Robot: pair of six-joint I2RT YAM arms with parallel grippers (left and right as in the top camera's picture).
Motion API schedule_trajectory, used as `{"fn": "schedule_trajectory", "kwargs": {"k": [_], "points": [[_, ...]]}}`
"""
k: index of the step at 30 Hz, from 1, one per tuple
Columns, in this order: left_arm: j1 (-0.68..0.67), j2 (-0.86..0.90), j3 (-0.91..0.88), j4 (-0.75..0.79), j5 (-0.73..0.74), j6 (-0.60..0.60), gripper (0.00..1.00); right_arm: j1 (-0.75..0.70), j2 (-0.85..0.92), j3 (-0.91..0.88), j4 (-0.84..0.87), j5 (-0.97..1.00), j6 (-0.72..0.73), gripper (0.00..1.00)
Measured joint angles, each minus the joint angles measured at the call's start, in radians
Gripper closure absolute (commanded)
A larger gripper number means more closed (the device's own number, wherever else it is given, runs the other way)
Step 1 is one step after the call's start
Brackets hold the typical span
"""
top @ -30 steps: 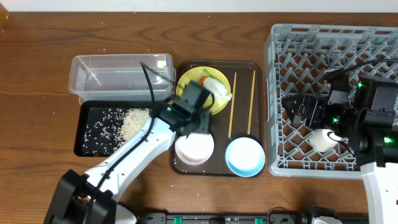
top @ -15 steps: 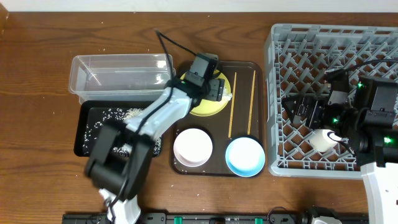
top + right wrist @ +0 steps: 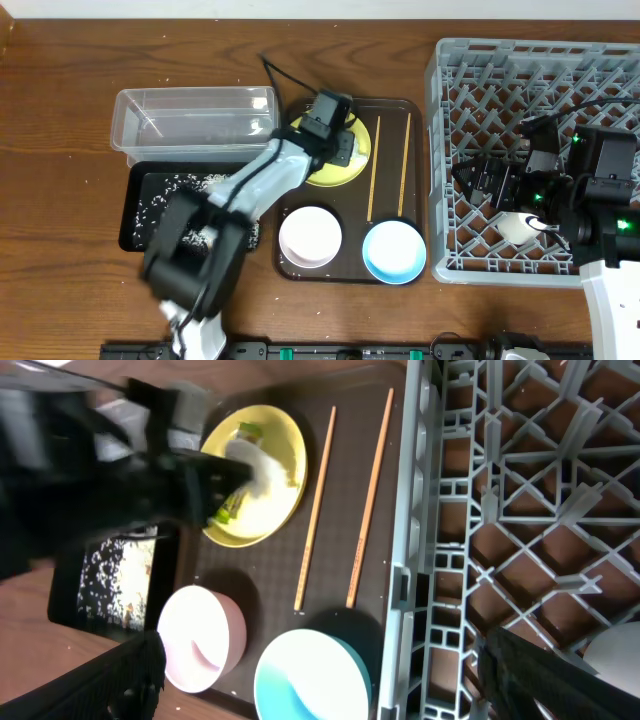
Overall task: Sort waste into correct bins and load items into the dishwasher rack
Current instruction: 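Grasp the wrapper and tissue from the yellow plate, drop into clear bin, then pick the remaining trash off the yellow plate and drop it in the bin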
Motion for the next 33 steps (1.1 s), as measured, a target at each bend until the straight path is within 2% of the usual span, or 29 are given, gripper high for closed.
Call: {"fn": "schedule_trajectory", "kwargs": {"k": [6,10,11,12,13,15,19,23,26,30,33], "points": [[0.04,-0.293,0.021,-0.132,-0.036,0.0,0.93,0.0,0.0,0.0,0.002,0.0,0.0,0.02],[0.111,-0.345,0.037,-0.186,-0.144,0.0,0.92,0.0,0.0,0.0,0.005,0.0,0.0,0.02],[0.135,-0.339,0.035,-0.187,-0.178,0.001,0.76,0.0,0.0,0.0,0.005,0.0,0.0,0.02],[0.161,-0.328,0.035,-0.184,-0.206,0.005,0.55,0.0,0.0,0.0,0.004,0.0,0.0,0.02],[0.193,-0.309,0.035,-0.178,-0.224,0.004,0.5,0.0,0.0,0.0,0.003,0.0,0.0,0.02],[0.242,-0.272,0.034,-0.172,-0.24,0.002,0.47,0.0,0.0,0.0,0.004,0.0,0.0,0.02],[0.291,-0.206,0.023,-0.177,-0.257,0.012,0.36,0.0,0.0,0.0,0.003,0.0,0.0,0.02],[0.257,-0.209,0.018,-0.171,-0.207,0.019,0.34,0.0,0.0,0.0,0.002,0.0,0.0,0.01],[0.177,-0.217,0.018,-0.148,-0.135,0.042,0.35,0.0,0.001,0.0,0.003,0.0,0.0,0.01],[0.026,-0.189,0.018,-0.109,-0.084,0.192,0.34,0.0,0.002,0.0,0.004,0.0,0.0,0.01],[-0.07,-0.101,0.018,-0.061,-0.119,0.295,0.34,0.0,0.002,0.0,0.0,0.0,0.0,0.01]]}}
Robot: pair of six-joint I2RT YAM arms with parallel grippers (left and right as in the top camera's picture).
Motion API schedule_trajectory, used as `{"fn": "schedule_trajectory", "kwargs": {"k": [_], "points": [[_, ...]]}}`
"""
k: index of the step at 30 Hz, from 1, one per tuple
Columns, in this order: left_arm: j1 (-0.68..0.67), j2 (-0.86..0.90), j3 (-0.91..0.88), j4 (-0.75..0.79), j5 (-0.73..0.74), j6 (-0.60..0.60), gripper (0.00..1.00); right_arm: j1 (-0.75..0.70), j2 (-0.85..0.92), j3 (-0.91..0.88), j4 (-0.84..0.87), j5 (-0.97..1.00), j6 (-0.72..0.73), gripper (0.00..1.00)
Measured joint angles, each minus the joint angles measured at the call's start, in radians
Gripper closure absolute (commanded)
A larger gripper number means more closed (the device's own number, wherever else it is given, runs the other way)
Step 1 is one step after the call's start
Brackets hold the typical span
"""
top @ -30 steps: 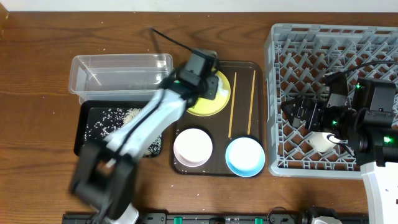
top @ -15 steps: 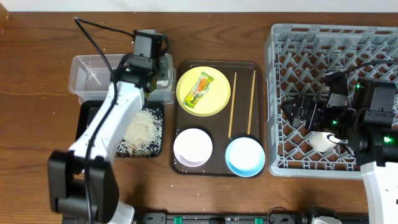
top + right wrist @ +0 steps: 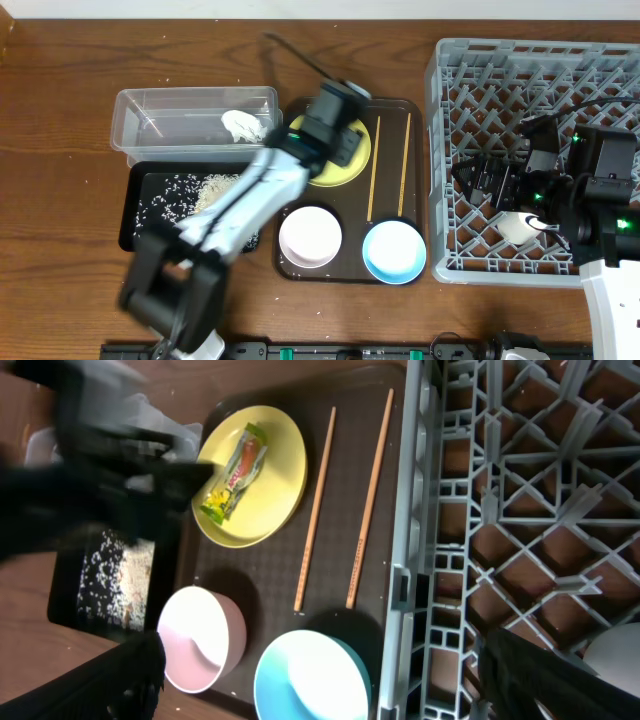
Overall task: Sort waste into correct bins and load items into the dishwasher rack
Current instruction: 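Pick the remaining trash off the yellow plate and drop it in the bin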
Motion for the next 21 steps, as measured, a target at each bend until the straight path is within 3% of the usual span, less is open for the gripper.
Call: {"fn": "schedule_trajectory", "kwargs": {"k": [6,12,21], "points": [[-0.013,0.195,0.0,0.097,-0.082,0.077,0.33,0.0,0.0,0.0,-0.008,0.0,0.0,0.01],[0.038,0.246,0.0,0.148,-0.111,0.079,0.36,0.0,0.0,0.0,-0.009,0.0,0.0,0.01],[0.073,0.247,0.0,0.122,0.021,0.017,0.81,0.0,0.0,0.0,-0.016,0.0,0.0,0.01]]}}
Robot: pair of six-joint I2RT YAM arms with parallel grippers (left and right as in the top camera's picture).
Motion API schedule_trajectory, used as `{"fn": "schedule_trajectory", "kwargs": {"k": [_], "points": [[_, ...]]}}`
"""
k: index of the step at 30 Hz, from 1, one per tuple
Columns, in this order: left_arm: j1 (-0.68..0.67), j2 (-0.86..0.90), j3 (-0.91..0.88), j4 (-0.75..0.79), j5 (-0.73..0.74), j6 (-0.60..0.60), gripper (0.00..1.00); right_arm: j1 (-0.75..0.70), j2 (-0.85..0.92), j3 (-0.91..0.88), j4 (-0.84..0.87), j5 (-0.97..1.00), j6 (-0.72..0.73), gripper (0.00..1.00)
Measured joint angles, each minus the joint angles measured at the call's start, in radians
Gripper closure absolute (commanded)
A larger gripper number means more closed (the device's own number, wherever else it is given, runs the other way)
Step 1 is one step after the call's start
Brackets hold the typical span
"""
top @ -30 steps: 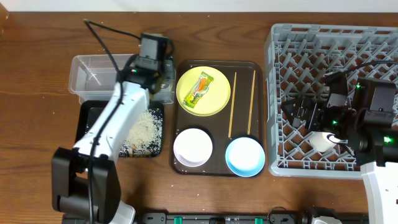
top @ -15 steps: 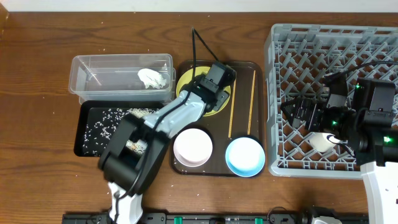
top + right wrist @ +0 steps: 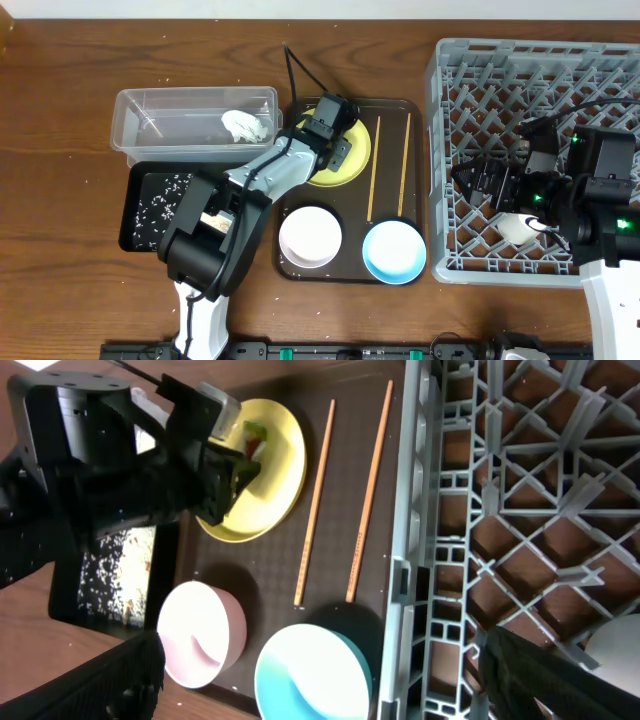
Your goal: Sort waste into correct bins and load items into the dishwasher rack
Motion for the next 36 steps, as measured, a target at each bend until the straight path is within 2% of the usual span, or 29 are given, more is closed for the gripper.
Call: {"fn": "schedule_trajectory", "kwargs": {"k": [2,9,16,19,21,22,23,25,26,30,36], "points": [[-0.002,0.0,0.0,-0.01,0.037,-0.015,0.93,0.0,0.0,0.0,-0.006,0.0,0.0,0.02],[-0.003,-0.07,0.0,-0.134,0.104,-0.052,0.94,0.0,0.0,0.0,-0.009,0.0,0.0,0.02],[0.026,-0.393,0.011,-0.219,0.04,-0.069,0.93,0.0,0.003,0.0,-0.01,0.0,0.0,0.02],[0.084,-0.443,0.032,-0.223,0.003,-0.066,0.92,0.0,0.003,0.0,-0.01,0.0,0.0,0.01],[0.143,-0.433,0.034,-0.227,-0.012,-0.065,0.85,0.0,0.003,0.0,-0.01,0.0,0.0,0.02],[0.174,-0.419,0.034,-0.231,-0.019,-0.059,0.74,0.0,0.003,0.0,-0.009,0.0,0.0,0.01],[0.205,-0.402,0.032,-0.231,-0.023,-0.052,0.55,0.0,0.003,0.0,-0.01,0.0,0.0,0.01],[0.261,-0.369,0.03,-0.229,-0.021,-0.054,0.29,0.0,0.003,0.0,-0.01,0.0,0.0,0.01],[0.29,-0.353,0.028,-0.224,-0.018,-0.054,0.26,0.0,0.003,0.0,-0.01,0.0,0.0,0.01],[0.351,-0.336,0.023,-0.246,0.016,-0.054,0.26,0.0,0.003,0.0,-0.01,0.0,0.0,0.01],[0.323,-0.423,0.022,-0.326,0.152,-0.055,0.26,0.0,0.003,0.0,-0.013,0.004,0.0,0.01]]}}
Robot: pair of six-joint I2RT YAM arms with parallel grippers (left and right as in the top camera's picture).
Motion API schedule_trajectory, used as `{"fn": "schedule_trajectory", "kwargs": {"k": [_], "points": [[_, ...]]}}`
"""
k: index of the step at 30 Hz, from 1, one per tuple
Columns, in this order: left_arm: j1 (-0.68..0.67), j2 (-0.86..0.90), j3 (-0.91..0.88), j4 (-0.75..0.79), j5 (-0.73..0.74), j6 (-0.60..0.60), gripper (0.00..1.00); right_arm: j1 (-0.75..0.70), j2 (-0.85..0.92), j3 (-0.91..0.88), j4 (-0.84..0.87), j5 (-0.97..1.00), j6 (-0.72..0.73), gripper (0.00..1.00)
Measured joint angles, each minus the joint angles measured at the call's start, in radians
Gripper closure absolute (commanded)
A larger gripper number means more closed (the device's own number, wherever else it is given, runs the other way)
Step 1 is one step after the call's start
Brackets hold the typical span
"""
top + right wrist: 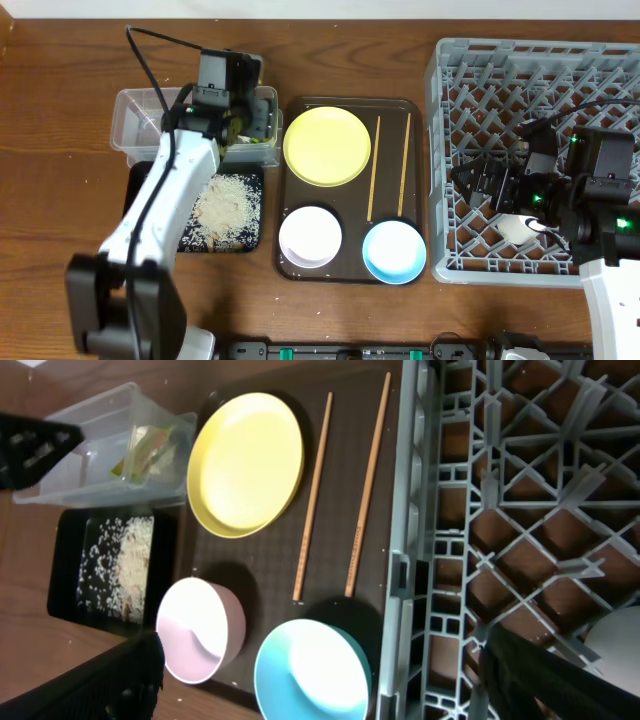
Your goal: Sort waste into correct bins and load items into the dishwasher rack
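The yellow plate (327, 146) lies bare on the brown tray (350, 275), with two chopsticks (375, 165) to its right. A pink bowl (310, 235) and a blue bowl (393, 250) sit at the tray's front. A green and yellow wrapper (140, 450) lies in the clear bin (150, 105). My left gripper (238, 105) hangs over the bin's right end, apart from the wrapper, and looks open. Over the grey dishwasher rack (610, 80), my right gripper (320, 665) is open and empty.
A black tray (140, 215) with spilled rice lies in front of the clear bin. A white rounded item (515, 228) rests in the rack's front part, under the right arm. The rack's near wall (410, 560) stands between the right gripper and the brown tray.
My left gripper was on the yellow plate at the wrapper; now it is over the clear bin. The wrapper has gone from the plate into the bin. The right arm has not moved.
At first my left gripper was at the yellow plate on a white wad, beside the wrapper. Then the wad lay in the clear bin and the wrapper alone was on the plate. The gripper returned to the plate, and now the wrapper lies in the bin too.
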Motion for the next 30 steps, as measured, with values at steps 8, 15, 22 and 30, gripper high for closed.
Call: {"fn": "schedule_trajectory", "kwargs": {"k": [8,15,22,30], "points": [[-0.105,-0.271,0.0,-0.128,0.048,0.0,0.21,0.0,0.0,0.0,-0.016,0.023,0.0,0.01],[-0.11,-0.391,0.0,-0.233,0.048,0.0,0.14,0.0,0.0,0.0,-0.016,0.029,0.0,0.01],[-0.11,-0.436,0.0,-0.237,0.049,0.0,0.12,0.0,0.0,0.0,-0.016,0.031,0.0,0.01],[-0.111,-0.437,0.0,-0.243,0.048,0.001,0.07,0.0,0.0,0.0,-0.016,0.033,0.0,0.01]]}}
